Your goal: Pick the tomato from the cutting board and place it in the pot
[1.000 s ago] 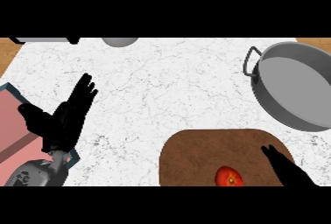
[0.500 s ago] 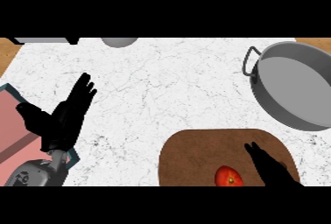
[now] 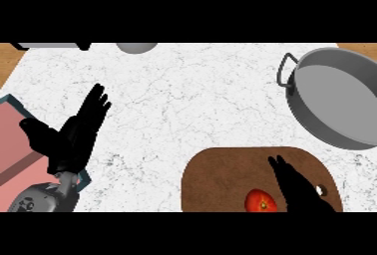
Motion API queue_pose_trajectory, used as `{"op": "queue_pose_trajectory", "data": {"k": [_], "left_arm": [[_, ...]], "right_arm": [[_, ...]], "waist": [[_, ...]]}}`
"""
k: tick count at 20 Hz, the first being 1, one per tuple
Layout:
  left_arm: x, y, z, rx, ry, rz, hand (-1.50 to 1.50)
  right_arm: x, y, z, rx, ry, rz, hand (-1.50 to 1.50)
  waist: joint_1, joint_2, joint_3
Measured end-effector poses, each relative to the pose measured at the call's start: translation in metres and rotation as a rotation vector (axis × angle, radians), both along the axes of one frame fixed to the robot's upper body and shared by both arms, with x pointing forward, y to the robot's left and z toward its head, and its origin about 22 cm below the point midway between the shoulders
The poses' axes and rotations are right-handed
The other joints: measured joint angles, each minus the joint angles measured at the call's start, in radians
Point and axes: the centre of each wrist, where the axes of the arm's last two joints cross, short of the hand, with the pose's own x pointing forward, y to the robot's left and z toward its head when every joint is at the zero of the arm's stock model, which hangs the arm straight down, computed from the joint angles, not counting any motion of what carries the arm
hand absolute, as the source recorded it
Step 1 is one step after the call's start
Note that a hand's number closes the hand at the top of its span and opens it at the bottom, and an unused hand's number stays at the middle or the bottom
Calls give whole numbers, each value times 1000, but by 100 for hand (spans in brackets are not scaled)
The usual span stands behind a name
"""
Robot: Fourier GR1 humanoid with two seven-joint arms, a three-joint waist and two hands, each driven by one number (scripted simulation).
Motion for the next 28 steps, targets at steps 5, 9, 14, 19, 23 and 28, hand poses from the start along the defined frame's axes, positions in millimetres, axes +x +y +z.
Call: {"op": "queue_pose_trajectory", "data": {"k": [5,9,14,19,23,28], "left_arm": [[4,1,-1,-2,-2,-6,0],[3,1,0,0,0,-5,0],[-3,3,-1,0,1,-8,0],[1,3,-3,-5,4,-6,0],[1,1,-1,1,-2,-3,0],[-1,1,1,-5,-4,-3,0]], "right_arm": [[4,5,-13,-42,15,-29,-150],[16,7,-27,-63,38,-45,-150],[21,13,-44,-101,91,-53,-150],[24,13,-54,-130,139,-68,-150],[31,15,-63,-145,171,-72,-150],[35,21,-73,-140,185,-62,150]], "waist": [[-1,1,0],[2,2,1],[4,2,1],[1,2,1],[2,2,1],[1,1,1]]}}
